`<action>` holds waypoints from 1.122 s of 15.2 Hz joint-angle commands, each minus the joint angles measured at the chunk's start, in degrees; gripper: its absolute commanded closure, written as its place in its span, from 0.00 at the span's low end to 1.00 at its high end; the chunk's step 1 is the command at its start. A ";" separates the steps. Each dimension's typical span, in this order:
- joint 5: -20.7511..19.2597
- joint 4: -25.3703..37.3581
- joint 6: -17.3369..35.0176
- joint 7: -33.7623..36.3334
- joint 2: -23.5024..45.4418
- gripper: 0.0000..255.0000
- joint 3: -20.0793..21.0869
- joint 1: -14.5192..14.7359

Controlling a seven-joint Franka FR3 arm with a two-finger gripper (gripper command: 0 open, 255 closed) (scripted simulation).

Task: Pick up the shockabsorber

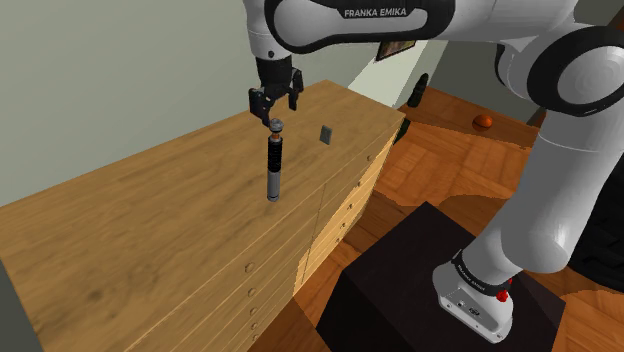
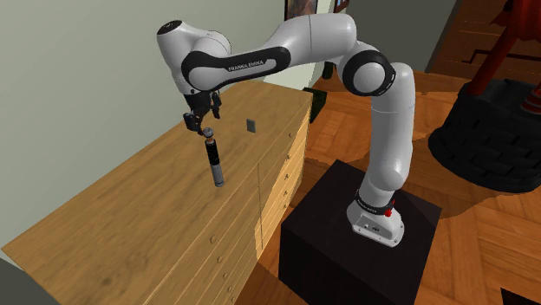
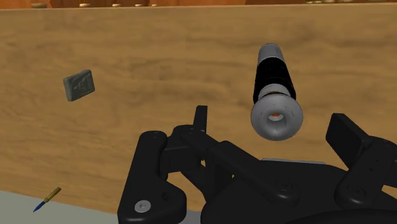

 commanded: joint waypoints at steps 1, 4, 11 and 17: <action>-1.32 3.57 -1.23 0.65 2.67 0.00 -0.14 1.07; -1.31 1.03 1.11 1.04 2.50 0.00 -0.22 0.78; -1.48 -2.45 4.59 1.73 2.60 1.00 -0.33 0.46; -1.46 -2.52 4.60 1.72 2.54 1.00 -0.33 0.44</action>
